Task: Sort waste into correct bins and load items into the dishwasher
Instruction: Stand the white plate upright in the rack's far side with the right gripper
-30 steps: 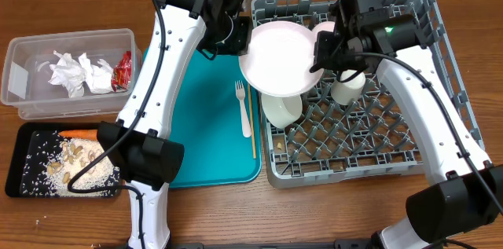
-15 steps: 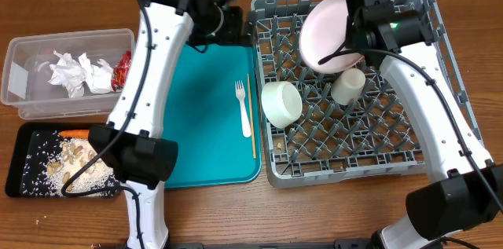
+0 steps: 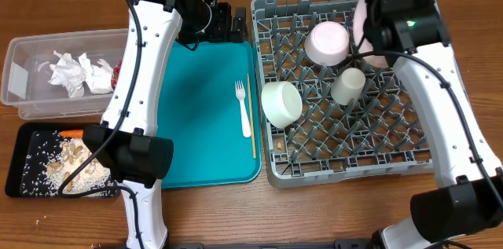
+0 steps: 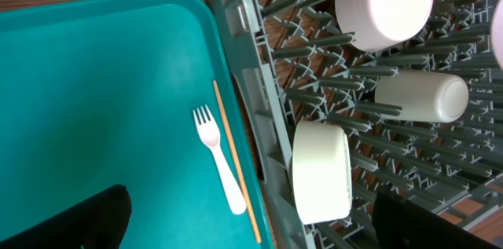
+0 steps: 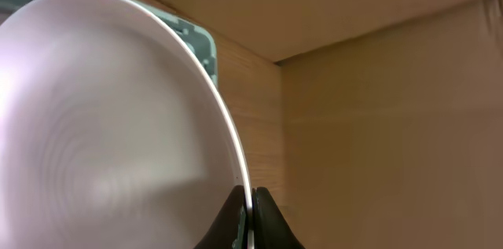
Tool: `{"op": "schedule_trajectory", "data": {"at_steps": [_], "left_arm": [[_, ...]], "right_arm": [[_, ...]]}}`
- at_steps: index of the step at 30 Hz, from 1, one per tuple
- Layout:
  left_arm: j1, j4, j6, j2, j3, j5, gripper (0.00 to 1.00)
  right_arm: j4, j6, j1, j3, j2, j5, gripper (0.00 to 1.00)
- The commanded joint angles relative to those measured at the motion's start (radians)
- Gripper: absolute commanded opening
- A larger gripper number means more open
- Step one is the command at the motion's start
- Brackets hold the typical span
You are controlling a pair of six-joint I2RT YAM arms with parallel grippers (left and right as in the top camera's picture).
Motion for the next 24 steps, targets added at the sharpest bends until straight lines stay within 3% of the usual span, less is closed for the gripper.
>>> {"op": "schedule_trajectory", "data": {"at_steps": [1, 7, 24], "left_arm": [[-0.004, 0.001, 0.008, -0.039, 0.026, 0.013, 1.0], [-0.004, 0.001, 0.008, -0.039, 0.026, 0.013, 1.0], [-0.004, 0.001, 0.008, -0.039, 0.026, 0.013, 1.0]], "right_arm": [[0.06, -0.158, -0.03, 0.028, -0.015, -0.02, 0.04], [0.172, -0.193, -0.056, -0.004, 0.004, -0.022, 0.04], [0.247, -0.204, -0.056, -0.045, 0.133, 0.056, 0.04]]}}
